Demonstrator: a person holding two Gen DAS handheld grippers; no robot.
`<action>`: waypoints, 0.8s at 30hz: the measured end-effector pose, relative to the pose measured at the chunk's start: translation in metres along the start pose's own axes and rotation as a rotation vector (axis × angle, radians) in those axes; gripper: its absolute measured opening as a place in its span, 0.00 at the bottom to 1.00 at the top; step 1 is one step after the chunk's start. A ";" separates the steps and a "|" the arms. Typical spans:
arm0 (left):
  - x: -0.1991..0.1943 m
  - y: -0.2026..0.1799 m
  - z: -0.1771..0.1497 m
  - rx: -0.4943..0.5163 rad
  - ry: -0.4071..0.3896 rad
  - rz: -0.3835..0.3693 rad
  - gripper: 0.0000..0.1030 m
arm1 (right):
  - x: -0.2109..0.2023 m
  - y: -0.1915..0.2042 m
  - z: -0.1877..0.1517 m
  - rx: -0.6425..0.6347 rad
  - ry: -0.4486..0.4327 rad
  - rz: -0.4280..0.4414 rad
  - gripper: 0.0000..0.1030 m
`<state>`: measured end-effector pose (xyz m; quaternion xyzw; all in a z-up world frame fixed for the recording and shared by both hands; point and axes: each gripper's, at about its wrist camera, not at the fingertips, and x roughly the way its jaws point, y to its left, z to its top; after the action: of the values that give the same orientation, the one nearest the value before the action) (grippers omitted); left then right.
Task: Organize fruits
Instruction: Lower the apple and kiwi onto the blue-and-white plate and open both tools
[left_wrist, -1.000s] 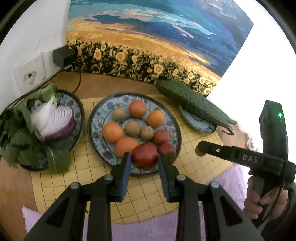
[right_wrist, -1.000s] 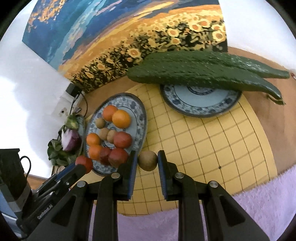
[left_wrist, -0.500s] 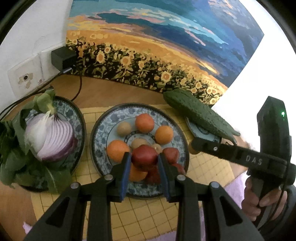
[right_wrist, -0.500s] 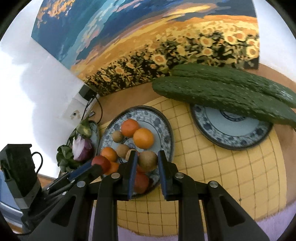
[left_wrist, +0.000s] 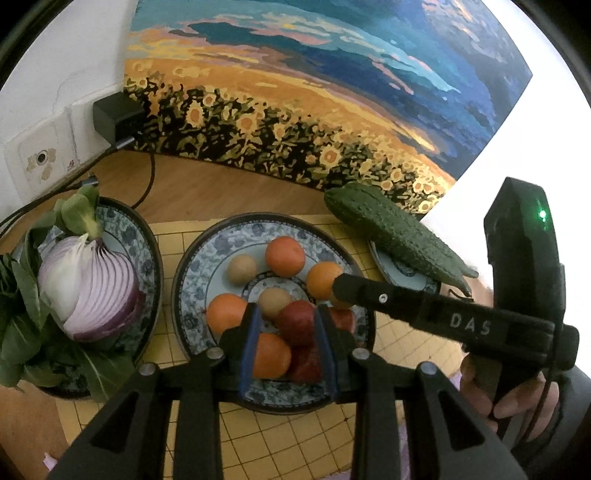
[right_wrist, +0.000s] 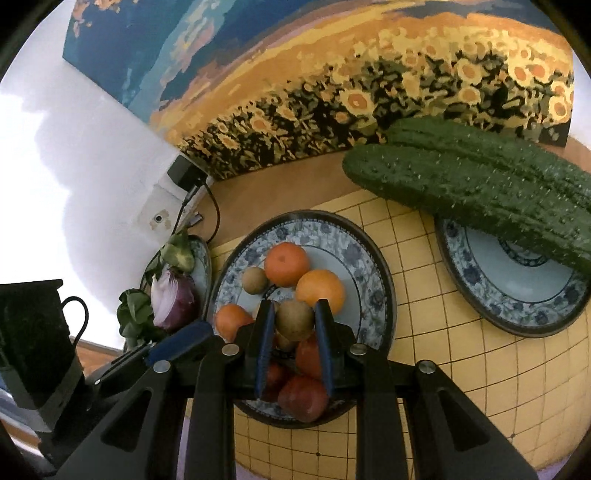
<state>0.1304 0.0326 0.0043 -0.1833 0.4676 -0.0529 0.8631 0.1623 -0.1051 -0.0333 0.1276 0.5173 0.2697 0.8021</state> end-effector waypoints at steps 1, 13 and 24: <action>0.000 0.000 0.000 -0.002 -0.001 -0.002 0.30 | 0.001 0.000 -0.001 0.000 0.003 0.001 0.23; -0.008 0.000 0.000 0.003 -0.036 0.025 0.73 | -0.001 -0.003 -0.003 0.031 -0.004 0.039 0.25; -0.017 0.015 -0.001 -0.051 -0.050 0.038 0.76 | -0.015 -0.010 0.000 0.101 -0.041 0.121 0.55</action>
<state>0.1188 0.0508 0.0111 -0.1975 0.4507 -0.0200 0.8703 0.1603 -0.1218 -0.0270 0.2042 0.5051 0.2885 0.7874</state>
